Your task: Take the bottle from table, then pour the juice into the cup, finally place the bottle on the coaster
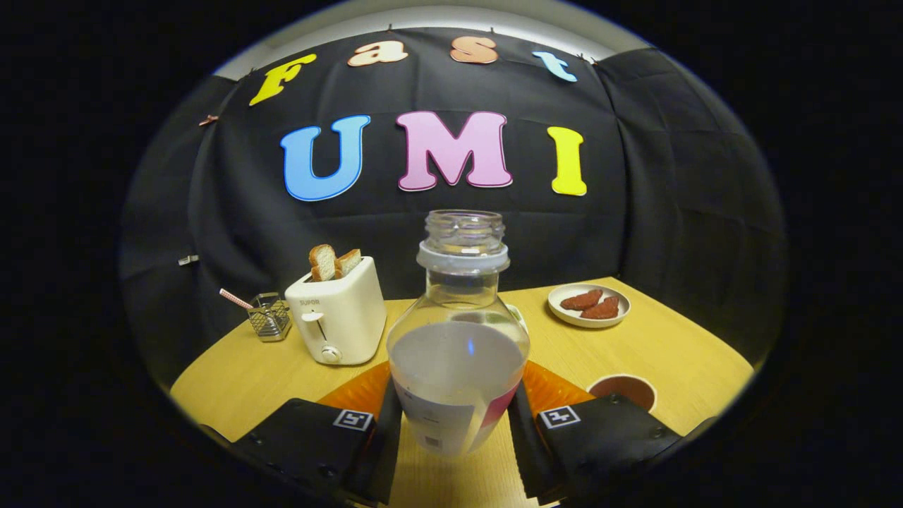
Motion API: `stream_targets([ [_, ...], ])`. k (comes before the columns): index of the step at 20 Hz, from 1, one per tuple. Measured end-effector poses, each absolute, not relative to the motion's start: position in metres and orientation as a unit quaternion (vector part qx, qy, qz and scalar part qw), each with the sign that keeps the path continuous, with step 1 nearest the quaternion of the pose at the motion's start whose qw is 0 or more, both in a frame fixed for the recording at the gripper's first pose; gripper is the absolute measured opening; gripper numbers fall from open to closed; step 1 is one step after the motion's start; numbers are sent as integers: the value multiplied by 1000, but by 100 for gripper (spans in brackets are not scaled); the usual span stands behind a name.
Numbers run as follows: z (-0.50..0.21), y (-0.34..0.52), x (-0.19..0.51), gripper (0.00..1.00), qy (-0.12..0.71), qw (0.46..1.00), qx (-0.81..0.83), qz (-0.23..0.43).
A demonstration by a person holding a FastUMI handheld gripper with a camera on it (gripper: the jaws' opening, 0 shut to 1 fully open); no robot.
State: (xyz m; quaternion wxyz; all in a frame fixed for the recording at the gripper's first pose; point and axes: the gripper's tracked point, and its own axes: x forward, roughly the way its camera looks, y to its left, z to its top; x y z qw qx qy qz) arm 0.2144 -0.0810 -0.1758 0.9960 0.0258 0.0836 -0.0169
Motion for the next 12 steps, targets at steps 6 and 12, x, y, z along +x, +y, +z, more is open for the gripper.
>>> stream_targets([
  [6,-184,-78,266,70,83,995,-27,-43],
  [12,-203,-96,315,70,92,992,-9,-87],
])
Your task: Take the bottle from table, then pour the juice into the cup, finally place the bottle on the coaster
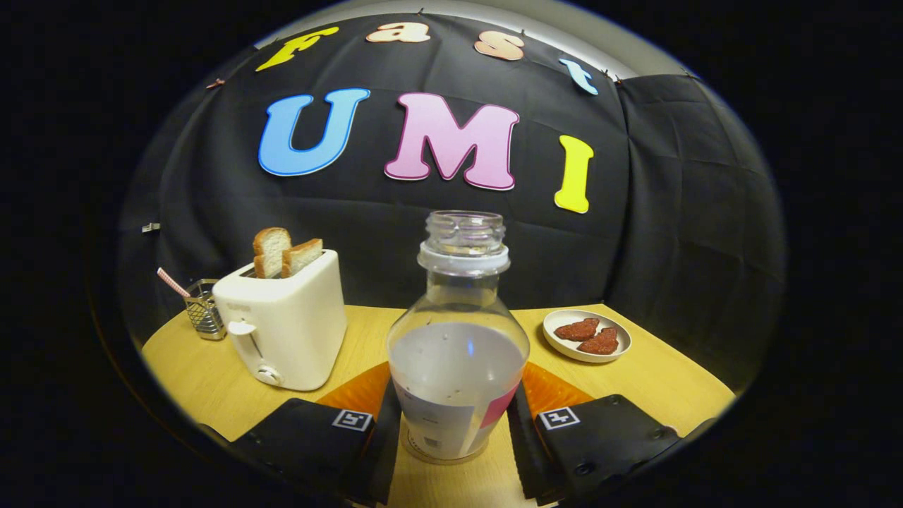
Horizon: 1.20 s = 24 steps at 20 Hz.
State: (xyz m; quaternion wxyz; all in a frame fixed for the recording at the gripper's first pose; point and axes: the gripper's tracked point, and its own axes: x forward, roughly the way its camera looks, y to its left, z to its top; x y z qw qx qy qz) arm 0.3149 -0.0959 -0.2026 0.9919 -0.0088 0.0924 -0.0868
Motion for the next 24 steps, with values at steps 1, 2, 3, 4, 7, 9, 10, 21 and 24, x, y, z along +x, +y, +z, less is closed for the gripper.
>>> stream_targets([
  [1,-210,-100,320,70,99,991,-5,-92],
  [2,-218,-104,324,70,108,989,-2,-99],
  [3,-224,-105,325,70,113,989,1,-100],
  [4,-229,-105,328,70,119,988,3,-102],
  [7,-238,-104,334,71,127,986,17,-107],
  [9,-243,-107,334,71,134,984,22,-116],
  [10,-247,-108,333,71,139,983,24,-119],
  [21,-254,-104,327,79,159,979,20,-125],
  [24,-252,-104,321,99,164,978,19,-125],
])
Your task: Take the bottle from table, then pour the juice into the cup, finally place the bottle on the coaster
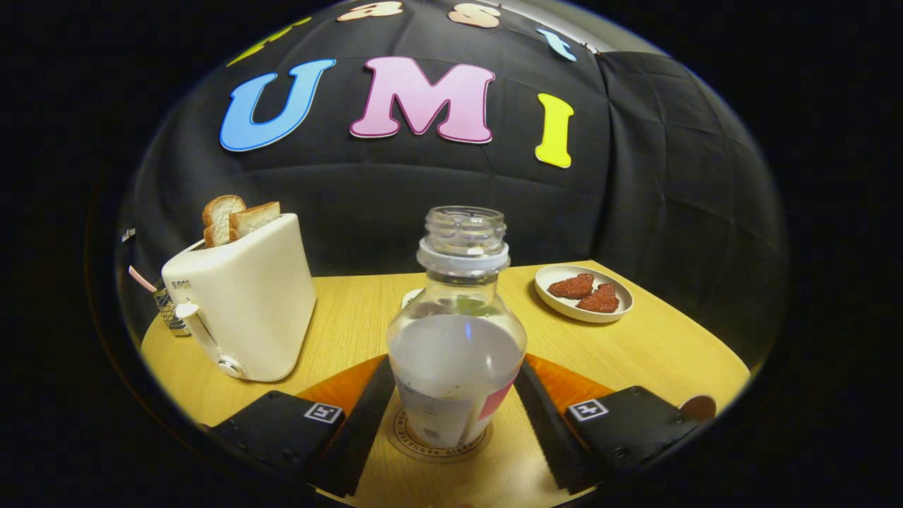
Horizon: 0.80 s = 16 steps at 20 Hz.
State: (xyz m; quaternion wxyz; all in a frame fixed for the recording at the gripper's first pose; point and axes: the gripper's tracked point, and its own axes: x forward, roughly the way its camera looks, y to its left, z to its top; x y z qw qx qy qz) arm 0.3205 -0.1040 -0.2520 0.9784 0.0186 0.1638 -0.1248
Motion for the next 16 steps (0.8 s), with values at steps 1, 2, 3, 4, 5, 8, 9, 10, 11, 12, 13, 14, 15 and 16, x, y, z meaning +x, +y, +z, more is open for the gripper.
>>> stream_targets([
  [1,-251,-104,316,99,167,978,19,-125],
  [2,-251,-104,313,97,171,977,17,-126],
  [3,-250,-106,308,97,176,976,15,-129],
  [4,-248,-106,303,97,178,975,16,-131],
  [5,-244,-105,298,97,177,975,17,-132],
  [8,-234,-102,280,97,176,975,16,-133],
  [9,-230,-100,273,97,176,975,15,-133],
  [10,-226,-98,265,97,176,975,15,-131],
  [11,-221,-96,257,97,175,976,15,-130],
  [12,-214,-93,248,97,172,977,15,-127],
  [13,-206,-91,240,97,167,978,11,-124],
  [14,-197,-89,231,97,160,980,5,-118],
  [15,-188,-87,222,97,155,982,1,-112],
  [16,-180,-88,212,97,150,983,0,-109],
])
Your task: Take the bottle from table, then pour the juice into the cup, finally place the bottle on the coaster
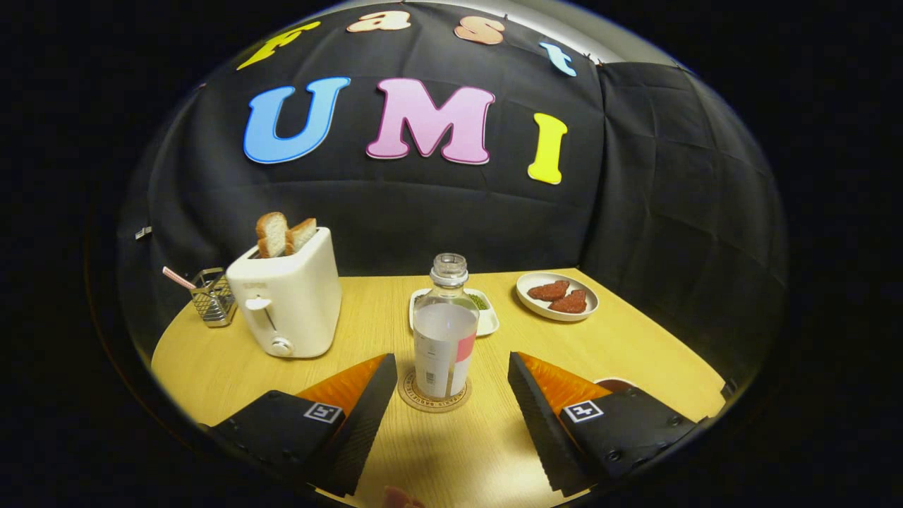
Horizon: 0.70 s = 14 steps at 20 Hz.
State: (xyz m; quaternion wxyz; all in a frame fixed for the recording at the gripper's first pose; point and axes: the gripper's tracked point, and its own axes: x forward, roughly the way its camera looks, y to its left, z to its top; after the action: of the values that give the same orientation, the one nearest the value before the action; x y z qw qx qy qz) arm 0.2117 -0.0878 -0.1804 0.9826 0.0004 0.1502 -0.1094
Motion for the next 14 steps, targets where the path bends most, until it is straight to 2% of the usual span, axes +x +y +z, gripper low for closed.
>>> stream_targets([
  [9,-71,-81,125,97,65,996,8,-55],
  [14,-32,-75,79,97,49,997,43,-40],
])
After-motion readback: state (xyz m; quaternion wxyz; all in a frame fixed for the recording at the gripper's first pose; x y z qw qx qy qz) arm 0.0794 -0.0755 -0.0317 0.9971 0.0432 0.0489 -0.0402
